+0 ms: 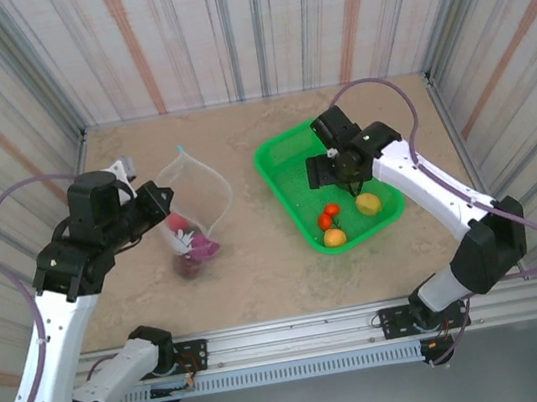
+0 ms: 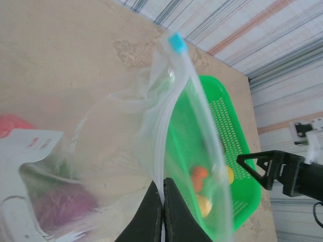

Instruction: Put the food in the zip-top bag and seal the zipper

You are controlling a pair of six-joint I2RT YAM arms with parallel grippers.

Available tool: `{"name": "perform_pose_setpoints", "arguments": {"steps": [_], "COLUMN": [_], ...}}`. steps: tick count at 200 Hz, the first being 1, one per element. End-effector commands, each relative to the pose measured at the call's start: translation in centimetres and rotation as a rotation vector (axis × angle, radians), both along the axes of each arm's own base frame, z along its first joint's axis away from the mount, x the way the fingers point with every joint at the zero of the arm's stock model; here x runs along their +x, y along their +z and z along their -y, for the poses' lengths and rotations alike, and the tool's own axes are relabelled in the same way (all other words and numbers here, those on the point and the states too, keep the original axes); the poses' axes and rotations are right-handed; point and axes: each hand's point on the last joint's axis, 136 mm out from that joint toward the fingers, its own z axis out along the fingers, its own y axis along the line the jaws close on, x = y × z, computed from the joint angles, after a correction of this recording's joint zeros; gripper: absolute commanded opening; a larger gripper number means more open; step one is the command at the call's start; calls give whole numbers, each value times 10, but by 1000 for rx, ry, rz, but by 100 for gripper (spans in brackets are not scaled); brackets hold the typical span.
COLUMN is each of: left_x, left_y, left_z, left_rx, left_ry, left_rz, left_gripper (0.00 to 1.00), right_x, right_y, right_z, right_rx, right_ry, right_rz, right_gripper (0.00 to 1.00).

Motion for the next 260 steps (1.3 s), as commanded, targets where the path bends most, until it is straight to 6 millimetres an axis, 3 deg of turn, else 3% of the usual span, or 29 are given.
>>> {"name": "perform_pose_setpoints", "arguments": {"steps": [1,47,78,117,142,201,222,260], "left_x": [9,17,18,16,16,11,8,4], "left_y": [5,-34,-39,-39,-29,-4,-1,-8], "left_z": [16,43,57,72,78,94,98,96], "left_rx": [-28,-167,-218,-242,-251,-257,-258,-259], "left_ry": [-77,-137,-186,-242,-272,-342,-355,-347], "left_rz": [38,-51,-72,-79,-60,-2,9,3], "left_gripper": [0,0,0,0,0,0,0,0], "right_x": [4,45,72,91,91,79,70,55], "right_y": [-27,-69,-94,-117,-132,-134,-132,-130], "right_z": [21,42,55,45,31,20,24,38], "right_rx": [-157,-381,-436,-415,-359,-269,-301,-316], "right_ry": [-5,-3,-48,-37,-30,-31,-20,-41], "right_rz": [-41,-24,-69,-110,-157,-188,-186,-191], "right_gripper": [93,94,94,89,83,73,74,87]}}
